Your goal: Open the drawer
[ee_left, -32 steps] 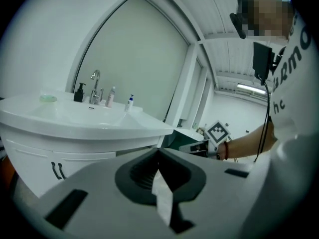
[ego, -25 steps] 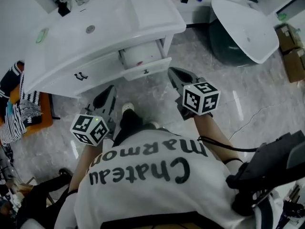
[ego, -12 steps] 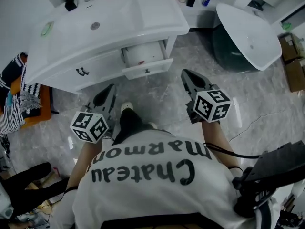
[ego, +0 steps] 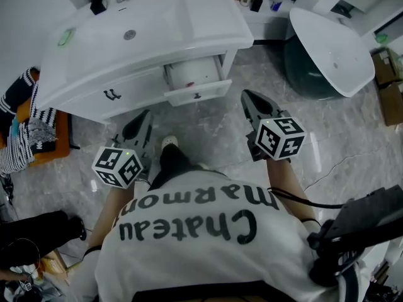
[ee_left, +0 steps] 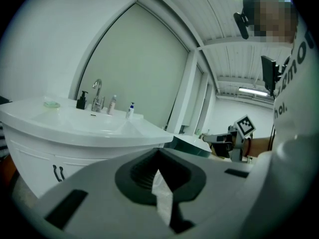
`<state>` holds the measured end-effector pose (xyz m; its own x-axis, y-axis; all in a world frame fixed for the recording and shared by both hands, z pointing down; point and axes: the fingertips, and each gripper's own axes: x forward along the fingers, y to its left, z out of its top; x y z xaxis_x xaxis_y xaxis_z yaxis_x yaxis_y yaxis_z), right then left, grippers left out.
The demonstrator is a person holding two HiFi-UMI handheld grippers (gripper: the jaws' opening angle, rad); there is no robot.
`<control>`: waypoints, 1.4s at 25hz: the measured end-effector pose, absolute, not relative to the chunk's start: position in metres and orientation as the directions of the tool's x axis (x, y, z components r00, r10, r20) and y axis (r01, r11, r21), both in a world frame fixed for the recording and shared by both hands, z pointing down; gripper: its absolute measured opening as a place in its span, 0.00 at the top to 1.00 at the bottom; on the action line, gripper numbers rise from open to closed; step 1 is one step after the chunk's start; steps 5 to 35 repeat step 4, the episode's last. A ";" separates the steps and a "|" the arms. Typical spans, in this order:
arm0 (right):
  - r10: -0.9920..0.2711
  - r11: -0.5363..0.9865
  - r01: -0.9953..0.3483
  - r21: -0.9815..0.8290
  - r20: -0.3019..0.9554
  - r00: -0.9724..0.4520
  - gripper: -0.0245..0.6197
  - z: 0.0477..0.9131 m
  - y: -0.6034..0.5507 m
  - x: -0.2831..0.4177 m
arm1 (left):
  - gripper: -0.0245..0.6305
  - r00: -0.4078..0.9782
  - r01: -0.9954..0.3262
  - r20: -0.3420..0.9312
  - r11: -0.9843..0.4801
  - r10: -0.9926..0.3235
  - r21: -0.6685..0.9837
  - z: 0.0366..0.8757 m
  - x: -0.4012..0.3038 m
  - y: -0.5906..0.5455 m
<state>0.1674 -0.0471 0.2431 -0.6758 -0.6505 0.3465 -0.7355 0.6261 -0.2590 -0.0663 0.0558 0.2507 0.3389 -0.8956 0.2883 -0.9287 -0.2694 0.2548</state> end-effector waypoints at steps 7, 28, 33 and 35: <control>-0.657 0.619 -0.739 -0.264 0.342 -0.672 0.95 0.243 -0.049 0.170 | 0.95 0.331 -0.933 0.296 -0.263 -0.896 0.246 0.252 -0.069 0.059; -0.657 0.619 -0.739 -0.264 0.342 -0.672 0.95 0.243 -0.049 0.170 | 0.95 0.331 -0.933 0.296 -0.263 -0.896 0.246 0.252 -0.069 0.059; -0.657 0.619 -0.739 -0.264 0.342 -0.672 0.95 0.243 -0.049 0.170 | 0.95 0.331 -0.933 0.296 -0.263 -0.896 0.246 0.252 -0.069 0.059; -0.657 0.619 -0.739 -0.264 0.342 -0.672 0.95 0.243 -0.049 0.170 | 0.95 0.331 -0.933 0.296 -0.263 -0.896 0.246 0.252 -0.069 0.059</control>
